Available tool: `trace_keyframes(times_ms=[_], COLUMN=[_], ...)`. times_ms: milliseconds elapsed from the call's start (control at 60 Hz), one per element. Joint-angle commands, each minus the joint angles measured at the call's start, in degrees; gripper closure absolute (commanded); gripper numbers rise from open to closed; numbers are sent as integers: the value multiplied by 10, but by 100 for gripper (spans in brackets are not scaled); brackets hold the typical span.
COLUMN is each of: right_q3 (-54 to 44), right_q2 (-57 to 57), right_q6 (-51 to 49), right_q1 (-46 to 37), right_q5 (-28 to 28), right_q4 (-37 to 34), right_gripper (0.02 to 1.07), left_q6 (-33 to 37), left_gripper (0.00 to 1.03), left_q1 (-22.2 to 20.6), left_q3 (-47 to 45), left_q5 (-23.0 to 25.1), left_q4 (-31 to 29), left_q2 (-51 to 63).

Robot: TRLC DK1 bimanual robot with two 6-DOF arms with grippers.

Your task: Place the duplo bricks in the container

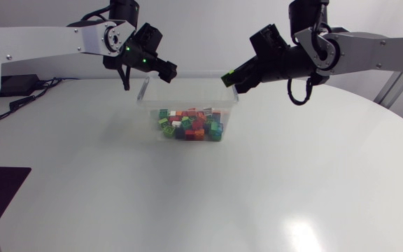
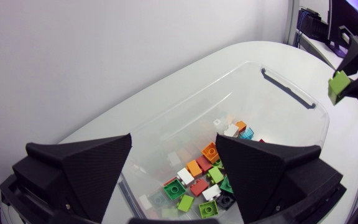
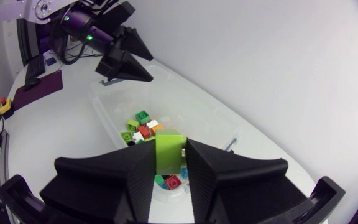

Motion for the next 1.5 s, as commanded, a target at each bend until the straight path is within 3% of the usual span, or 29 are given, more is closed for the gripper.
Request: trace_keyframes(times_ms=[0,167,533,617,850,1000,1150,1367,1483], right_q3=[32,77,190,225,243,184,62,-163,-258], right_q2=[39,102,233,260,273,220,111,-73,-156], right_q6=[28,36,5,-4,-11,-11,-9,-9,-9], right_q1=[4,17,53,56,57,44,24,-25,-64], right_q5=[10,13,57,60,66,64,53,5,-25], right_q4=[17,23,21,-4,-12,22,79,164,168], right_gripper=[84,84,83,71,12,7,7,7,7], left_q6=[-15,-10,38,54,134,190,243,284,289], left_gripper=[5,5,5,5,5,5,5,5,6], left_q1=[11,18,17,15,-6,-36,-77,-179,-232], left_q3=[-44,-140,-313,-342,-425,-459,-507,-573,-580], left_q5=[-3,-3,24,37,73,92,96,81,73], left_q4=[4,48,55,46,-20,-77,-113,-126,-126], left_q2=[-55,-132,-314,-339,-406,-426,-428,-381,-323])
